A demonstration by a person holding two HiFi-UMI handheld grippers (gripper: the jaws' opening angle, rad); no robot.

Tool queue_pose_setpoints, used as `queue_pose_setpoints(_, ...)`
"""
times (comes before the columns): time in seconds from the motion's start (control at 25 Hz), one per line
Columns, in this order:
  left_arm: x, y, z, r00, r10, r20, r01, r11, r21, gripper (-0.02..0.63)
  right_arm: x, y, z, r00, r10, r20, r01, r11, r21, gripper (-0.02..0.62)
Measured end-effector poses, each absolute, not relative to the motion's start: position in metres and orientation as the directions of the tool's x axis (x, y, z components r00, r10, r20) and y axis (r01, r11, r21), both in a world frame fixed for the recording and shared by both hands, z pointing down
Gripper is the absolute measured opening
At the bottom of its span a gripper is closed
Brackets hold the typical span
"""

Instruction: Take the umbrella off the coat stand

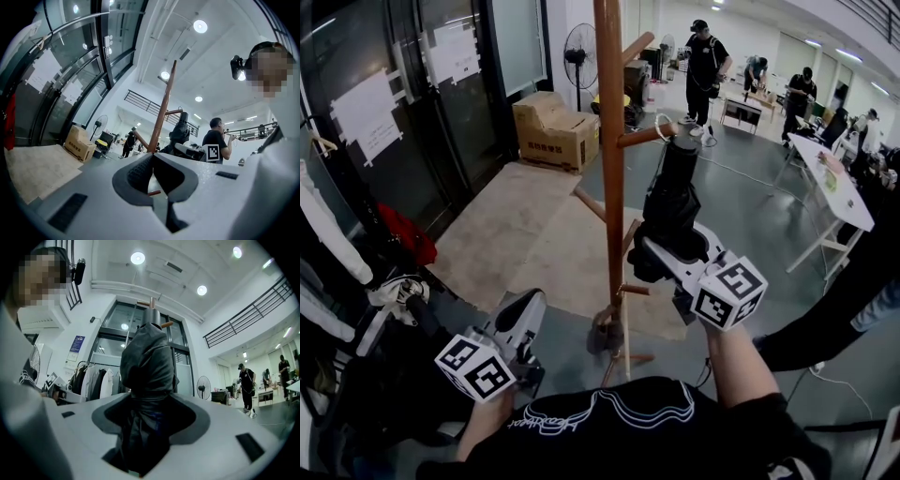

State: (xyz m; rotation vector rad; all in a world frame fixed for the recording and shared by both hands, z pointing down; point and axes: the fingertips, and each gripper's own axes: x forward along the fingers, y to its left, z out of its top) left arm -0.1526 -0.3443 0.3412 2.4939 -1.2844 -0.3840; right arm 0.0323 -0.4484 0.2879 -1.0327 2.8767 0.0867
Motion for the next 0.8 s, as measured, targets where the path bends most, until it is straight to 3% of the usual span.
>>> queue_pose_setpoints(0.4,-0.140,-0.341,0.332,0.604,-0.791,-0.096,-0.712,-0.590,0.381,0.006,0.056,-0.423,0.272,-0.730,-0.671,-0.132,-0.677,0.736,0.008,0.250)
queue_pose_setpoints(0.8,-0.107,-0.327,0.341,0.678,-0.731,-0.078,-0.655,-0.648,0.388,0.006,0.067,-0.373,0.306,-0.730,-0.678,-0.084,-0.677,0.734,-0.047,0.250)
